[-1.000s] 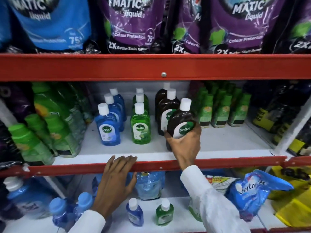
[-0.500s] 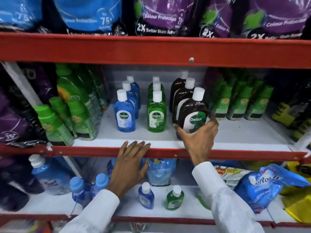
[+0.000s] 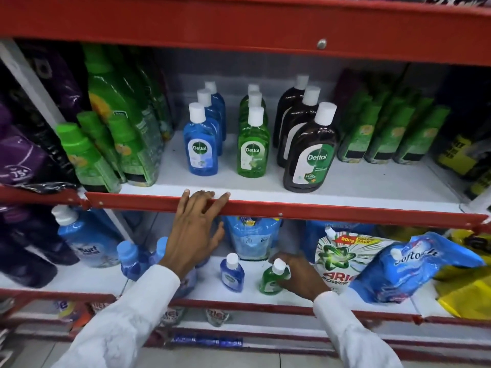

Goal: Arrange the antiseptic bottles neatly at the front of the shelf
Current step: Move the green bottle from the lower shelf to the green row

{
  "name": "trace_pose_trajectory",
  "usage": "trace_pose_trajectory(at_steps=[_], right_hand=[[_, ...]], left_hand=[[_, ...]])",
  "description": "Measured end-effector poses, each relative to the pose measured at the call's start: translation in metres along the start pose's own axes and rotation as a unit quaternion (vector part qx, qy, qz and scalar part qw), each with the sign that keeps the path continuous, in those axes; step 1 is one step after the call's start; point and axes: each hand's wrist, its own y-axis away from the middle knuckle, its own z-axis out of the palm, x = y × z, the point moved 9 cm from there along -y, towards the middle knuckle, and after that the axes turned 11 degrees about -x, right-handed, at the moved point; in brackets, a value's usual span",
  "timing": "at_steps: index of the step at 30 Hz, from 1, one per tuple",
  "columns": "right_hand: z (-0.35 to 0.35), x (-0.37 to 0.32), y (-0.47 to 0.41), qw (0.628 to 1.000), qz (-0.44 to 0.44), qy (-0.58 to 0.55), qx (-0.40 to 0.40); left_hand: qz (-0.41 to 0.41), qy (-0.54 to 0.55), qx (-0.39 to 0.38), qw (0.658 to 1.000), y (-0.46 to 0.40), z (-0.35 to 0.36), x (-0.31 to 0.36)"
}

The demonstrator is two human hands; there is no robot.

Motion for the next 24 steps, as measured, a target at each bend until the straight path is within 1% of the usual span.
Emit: trace_pose_trajectory(at_steps=[4, 6, 9, 11, 14, 16, 19, 21, 24], right_hand=[[-0.009, -0.005, -0.004, 1.000, -0.013, 0.016, 0.007], [-0.025, -0.018, 0.006, 0.999, -0.019, 0.016, 0.031], [-0.070, -0.058, 0.033, 0.995, -0.042, -0.004, 0.093], [-0.110, -0.099, 0.057, 0.987, -0.079, -0.032, 0.135], [-0.171, -0.159, 0.090, 0.967, -0.146, -0.050, 0.203], [-0.204, -0.190, 0.099, 0.950, -0.175, -0.055, 0.252], [-0.233, -0.216, 0.088, 0.937, -0.176, -0.038, 0.300], [-0.240, -0.223, 0.068, 0.940, -0.160, -0.013, 0.302], [-0.236, -0.220, 0.035, 0.949, -0.131, 0.045, 0.285]], left_hand=[[0.004, -0.005, -0.007, 1.000, 0.002, -0.004, -0.001], [-0.003, -0.007, -0.007, 1.000, 0.005, -0.006, -0.007], [-0.008, 0.000, -0.002, 1.000, 0.008, -0.008, -0.017], [-0.004, 0.006, -0.002, 1.000, 0.008, -0.009, -0.018], [-0.008, 0.029, 0.001, 1.000, 0.008, -0.009, -0.018], [-0.008, 0.037, 0.001, 0.999, 0.008, -0.009, -0.019], [0.000, 0.041, -0.003, 0.999, 0.009, -0.008, -0.021], [0.003, 0.040, -0.006, 0.999, 0.009, -0.009, -0.022], [0.006, 0.054, -0.006, 0.999, 0.010, -0.011, -0.022]])
